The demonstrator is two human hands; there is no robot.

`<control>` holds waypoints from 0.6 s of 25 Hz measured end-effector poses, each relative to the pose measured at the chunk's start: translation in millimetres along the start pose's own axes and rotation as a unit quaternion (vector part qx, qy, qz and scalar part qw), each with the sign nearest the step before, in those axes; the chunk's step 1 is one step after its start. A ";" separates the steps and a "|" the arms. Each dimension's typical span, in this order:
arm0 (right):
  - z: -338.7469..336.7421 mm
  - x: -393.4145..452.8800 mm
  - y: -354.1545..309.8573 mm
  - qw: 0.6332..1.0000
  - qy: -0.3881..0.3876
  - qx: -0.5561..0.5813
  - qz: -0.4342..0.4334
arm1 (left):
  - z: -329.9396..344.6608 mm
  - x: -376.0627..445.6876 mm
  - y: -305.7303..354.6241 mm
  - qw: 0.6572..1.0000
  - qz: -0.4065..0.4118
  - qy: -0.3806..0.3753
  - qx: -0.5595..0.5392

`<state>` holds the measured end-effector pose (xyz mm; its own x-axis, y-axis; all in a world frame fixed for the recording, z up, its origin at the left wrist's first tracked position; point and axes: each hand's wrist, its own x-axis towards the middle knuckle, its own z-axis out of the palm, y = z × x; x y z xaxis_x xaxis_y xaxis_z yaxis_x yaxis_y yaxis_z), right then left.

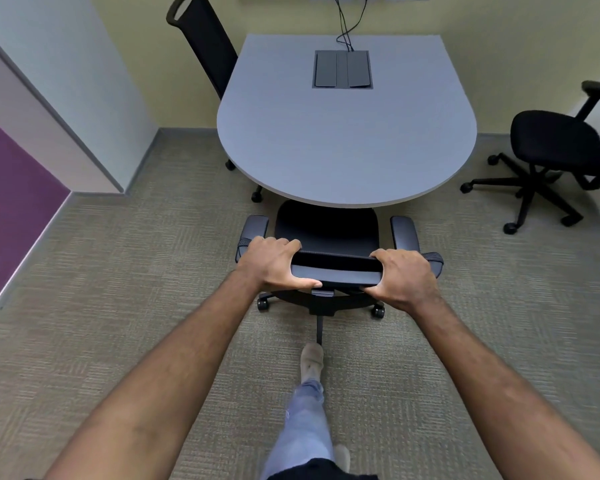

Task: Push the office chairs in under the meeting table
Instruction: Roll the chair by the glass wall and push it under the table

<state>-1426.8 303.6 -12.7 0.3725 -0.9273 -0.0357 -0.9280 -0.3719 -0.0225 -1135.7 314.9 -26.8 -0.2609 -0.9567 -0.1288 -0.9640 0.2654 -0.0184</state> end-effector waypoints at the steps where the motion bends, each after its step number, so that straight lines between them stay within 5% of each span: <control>1: -0.5 -1.3 1.2 1.000 -0.003 0.002 0.000 | -0.5 -0.7 2.0 1.000 0.001 -0.002 0.002; 15: -0.7 -12.7 1.5 1.000 -0.021 0.009 -0.013 | 8.8 -10.5 8.6 1.000 0.011 0.003 0.024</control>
<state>-1433.0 314.8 -11.6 0.3969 -0.9146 -0.0772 -0.9178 -0.3947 -0.0425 -1140.7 328.3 -34.3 -0.2817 -0.9515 -0.1238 -0.9546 0.2910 -0.0638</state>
